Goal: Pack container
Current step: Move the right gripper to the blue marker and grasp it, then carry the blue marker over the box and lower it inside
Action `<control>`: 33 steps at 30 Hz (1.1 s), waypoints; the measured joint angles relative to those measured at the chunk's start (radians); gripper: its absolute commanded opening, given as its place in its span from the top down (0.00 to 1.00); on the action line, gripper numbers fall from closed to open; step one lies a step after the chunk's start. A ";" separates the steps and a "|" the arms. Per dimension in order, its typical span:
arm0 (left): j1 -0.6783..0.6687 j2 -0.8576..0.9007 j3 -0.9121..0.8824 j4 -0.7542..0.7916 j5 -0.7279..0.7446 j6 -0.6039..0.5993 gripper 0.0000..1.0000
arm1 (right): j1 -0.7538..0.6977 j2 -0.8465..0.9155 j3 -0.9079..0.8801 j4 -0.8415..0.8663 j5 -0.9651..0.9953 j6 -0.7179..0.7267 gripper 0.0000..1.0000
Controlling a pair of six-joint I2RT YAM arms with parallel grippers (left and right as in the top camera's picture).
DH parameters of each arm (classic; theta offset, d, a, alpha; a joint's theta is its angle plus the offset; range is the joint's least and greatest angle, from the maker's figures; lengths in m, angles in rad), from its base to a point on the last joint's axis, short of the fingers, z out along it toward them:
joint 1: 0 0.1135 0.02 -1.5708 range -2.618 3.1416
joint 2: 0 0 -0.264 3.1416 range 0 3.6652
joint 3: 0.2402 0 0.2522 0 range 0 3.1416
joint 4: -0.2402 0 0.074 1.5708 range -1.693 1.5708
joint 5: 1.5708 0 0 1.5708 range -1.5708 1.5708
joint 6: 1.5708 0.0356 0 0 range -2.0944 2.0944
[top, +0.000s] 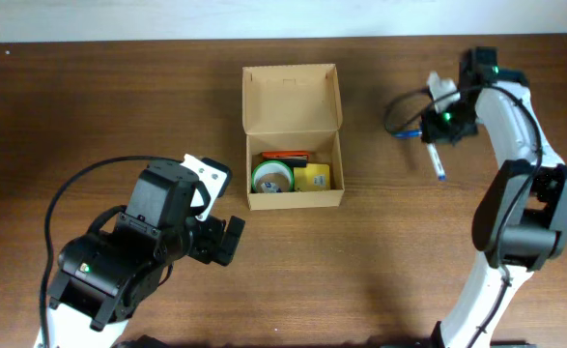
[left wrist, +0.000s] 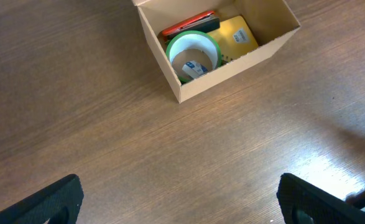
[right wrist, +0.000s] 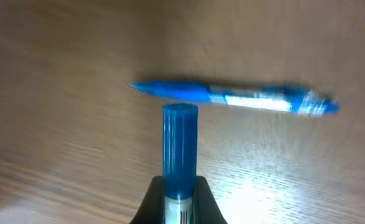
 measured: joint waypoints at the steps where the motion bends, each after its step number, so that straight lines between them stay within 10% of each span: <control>1: 0.000 0.000 0.000 0.000 0.000 0.000 0.00 | 0.015 -0.006 0.034 -0.013 -0.001 -0.001 0.96; 15: 0.000 0.000 0.000 0.000 0.000 0.000 0.00 | 0.290 -0.071 0.356 -0.079 -0.015 -0.064 0.96; 33: 0.000 0.000 0.000 0.000 0.000 0.000 0.00 | 0.587 -0.071 0.264 -0.124 -0.023 -0.630 0.96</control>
